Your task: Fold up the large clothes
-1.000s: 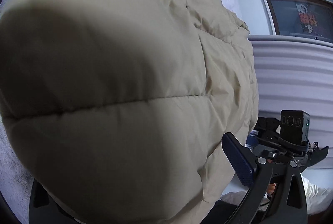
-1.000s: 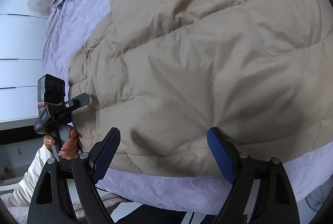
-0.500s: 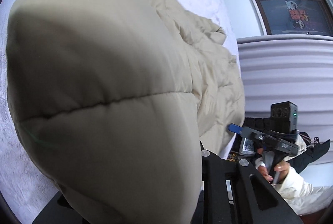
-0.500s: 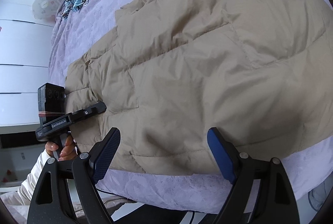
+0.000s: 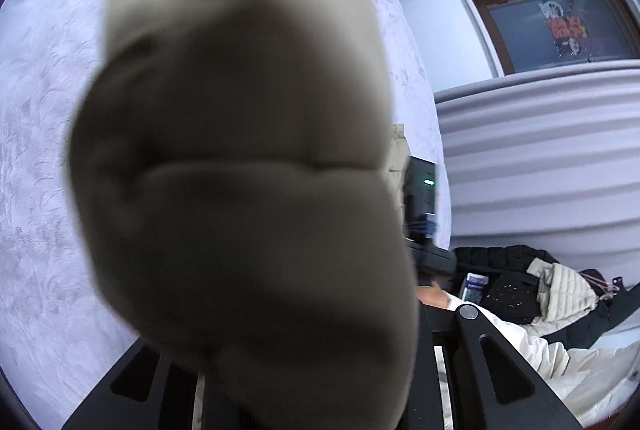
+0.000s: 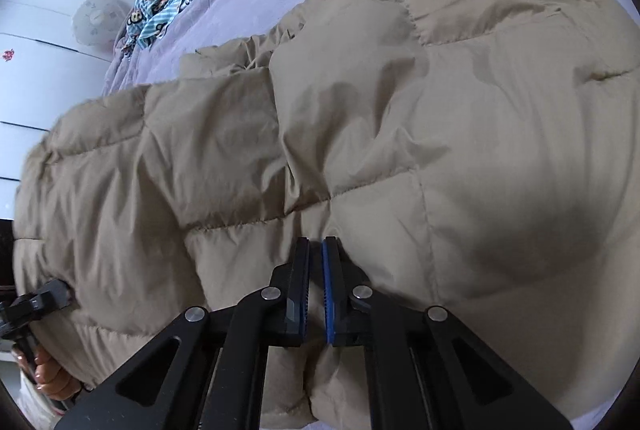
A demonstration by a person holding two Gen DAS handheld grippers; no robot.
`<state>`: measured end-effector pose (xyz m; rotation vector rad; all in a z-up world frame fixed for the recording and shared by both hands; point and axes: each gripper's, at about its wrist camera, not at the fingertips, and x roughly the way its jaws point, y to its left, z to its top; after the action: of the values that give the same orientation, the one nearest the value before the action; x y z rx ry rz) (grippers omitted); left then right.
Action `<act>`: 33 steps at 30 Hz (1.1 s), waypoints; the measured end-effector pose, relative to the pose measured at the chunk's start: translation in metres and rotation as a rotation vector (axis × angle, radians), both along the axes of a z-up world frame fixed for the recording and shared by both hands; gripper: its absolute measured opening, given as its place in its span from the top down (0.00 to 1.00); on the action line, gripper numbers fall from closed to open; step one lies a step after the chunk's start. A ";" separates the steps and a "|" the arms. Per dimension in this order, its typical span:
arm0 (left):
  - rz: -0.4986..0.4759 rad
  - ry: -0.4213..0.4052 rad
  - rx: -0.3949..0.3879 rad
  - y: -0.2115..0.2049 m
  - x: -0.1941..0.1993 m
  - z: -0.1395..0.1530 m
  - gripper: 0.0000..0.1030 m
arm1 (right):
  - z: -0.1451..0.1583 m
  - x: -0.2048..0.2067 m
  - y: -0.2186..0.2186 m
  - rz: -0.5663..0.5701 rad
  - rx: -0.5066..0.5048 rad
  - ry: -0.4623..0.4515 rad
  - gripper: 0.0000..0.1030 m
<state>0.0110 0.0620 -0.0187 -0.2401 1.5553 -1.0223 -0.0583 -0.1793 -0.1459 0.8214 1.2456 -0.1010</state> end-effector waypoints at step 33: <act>-0.429 0.013 0.023 -0.279 -0.071 -0.038 0.23 | 0.096 -0.242 -0.105 -0.457 0.090 -0.276 0.16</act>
<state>-0.0604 -0.2172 -0.0564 0.1109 1.6681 -1.3337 -0.2999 -0.2845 -0.0499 1.1481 0.7922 -0.2913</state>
